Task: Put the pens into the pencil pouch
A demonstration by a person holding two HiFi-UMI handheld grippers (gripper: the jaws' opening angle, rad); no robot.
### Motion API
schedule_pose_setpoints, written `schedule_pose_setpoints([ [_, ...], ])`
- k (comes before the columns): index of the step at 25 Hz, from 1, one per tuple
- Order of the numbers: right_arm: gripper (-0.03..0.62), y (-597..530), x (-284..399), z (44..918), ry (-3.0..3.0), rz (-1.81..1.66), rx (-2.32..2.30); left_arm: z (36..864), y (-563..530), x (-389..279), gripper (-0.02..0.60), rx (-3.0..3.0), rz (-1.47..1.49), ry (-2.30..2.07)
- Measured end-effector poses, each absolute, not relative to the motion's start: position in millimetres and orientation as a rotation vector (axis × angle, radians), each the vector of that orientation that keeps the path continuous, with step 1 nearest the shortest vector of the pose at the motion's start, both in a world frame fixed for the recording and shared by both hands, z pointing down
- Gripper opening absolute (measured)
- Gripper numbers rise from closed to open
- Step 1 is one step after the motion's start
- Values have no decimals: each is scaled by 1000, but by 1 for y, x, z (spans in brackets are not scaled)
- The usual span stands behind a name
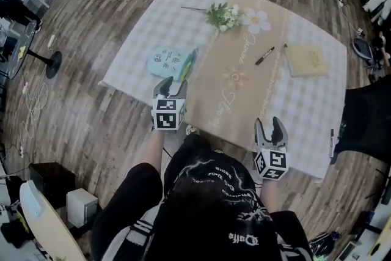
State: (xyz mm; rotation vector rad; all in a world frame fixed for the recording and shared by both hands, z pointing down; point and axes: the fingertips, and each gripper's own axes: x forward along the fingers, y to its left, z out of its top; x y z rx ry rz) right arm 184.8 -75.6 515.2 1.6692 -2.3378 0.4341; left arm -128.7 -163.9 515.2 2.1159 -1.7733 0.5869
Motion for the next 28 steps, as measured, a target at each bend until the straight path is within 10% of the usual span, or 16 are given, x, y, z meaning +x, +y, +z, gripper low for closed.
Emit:
schedule_pose_setpoints([
  [16, 244, -108, 164, 521, -2211, 445, 1747, 593, -223, -154, 192, 2038, 777, -1557],
  [28, 241, -123, 155, 519, -2196, 446, 1757, 607, -230, -164, 38, 1968, 785, -1541],
])
